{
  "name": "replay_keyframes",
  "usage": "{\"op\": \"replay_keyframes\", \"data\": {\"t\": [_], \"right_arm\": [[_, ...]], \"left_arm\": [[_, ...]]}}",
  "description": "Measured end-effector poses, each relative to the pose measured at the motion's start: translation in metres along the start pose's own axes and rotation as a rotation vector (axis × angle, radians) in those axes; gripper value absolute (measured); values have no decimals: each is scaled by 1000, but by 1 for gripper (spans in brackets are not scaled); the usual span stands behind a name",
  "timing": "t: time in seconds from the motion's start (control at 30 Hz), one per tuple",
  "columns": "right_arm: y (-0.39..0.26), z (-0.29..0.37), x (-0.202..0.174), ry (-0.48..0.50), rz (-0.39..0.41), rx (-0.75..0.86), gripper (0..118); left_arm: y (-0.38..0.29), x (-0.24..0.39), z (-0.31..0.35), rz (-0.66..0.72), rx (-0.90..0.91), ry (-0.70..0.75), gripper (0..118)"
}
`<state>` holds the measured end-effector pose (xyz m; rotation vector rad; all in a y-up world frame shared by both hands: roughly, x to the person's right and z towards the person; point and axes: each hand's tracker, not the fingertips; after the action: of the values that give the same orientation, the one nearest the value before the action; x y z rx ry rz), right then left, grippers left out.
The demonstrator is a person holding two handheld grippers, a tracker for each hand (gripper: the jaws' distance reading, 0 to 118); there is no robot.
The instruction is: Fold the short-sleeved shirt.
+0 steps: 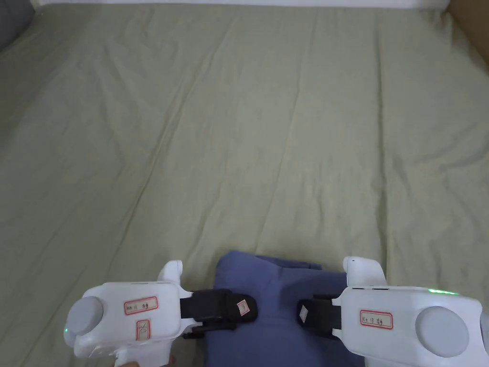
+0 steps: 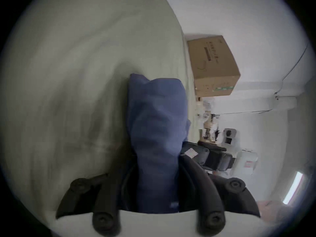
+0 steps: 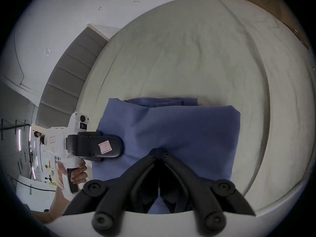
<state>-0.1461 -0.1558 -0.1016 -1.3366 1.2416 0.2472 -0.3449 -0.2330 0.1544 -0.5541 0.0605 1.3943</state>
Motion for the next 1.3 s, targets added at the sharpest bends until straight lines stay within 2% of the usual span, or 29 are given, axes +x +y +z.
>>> {"op": "replay_keyframes", "data": {"t": [0.1, 0.17, 0.33, 0.6, 0.73, 0.87, 1.0, 1.07, 1.1, 1.2, 1.23, 1.3], "right_arm": [[-1, 6, -9, -20, 33, 13, 0], [0, 9, -13, -42, 59, 21, 0], [2, 16, -6, -35, 57, 32, 0], [5, 23, -3, -67, 65, 52, 0], [9, 18, -8, -78, 66, 47, 0], [15, 8, -15, -90, 76, 29, 0], [21, -5, -21, -96, 79, 16, 0], [23, -14, -20, -86, 76, 7, 0], [23, -16, -21, -82, 79, 3, 0], [23, -16, -29, -79, 97, -11, 0], [23, -15, -30, -78, 101, -14, 0], [22, -15, -29, -75, 103, -18, 0]], "left_arm": [[-4, 10, 6, -59, 20, 54, 26], [-1, 7, 11, -31, 28, 51, 26], [12, 14, 36, -70, 75, 101, 26], [58, 24, 137, -161, 182, 399, 26], [91, 19, 199, -212, 224, 652, 26], [118, 14, 259, -182, 247, 914, 25], [136, 2, 295, -209, 212, 1272, 25], [140, -9, 306, -223, 232, 1329, 26], [140, -13, 310, -214, 244, 1310, 30], [143, -27, 322, -145, 287, 1288, 96], [141, -27, 323, -141, 314, 1289, 110], [136, -24, 324, -139, 378, 1273, 111]]}}
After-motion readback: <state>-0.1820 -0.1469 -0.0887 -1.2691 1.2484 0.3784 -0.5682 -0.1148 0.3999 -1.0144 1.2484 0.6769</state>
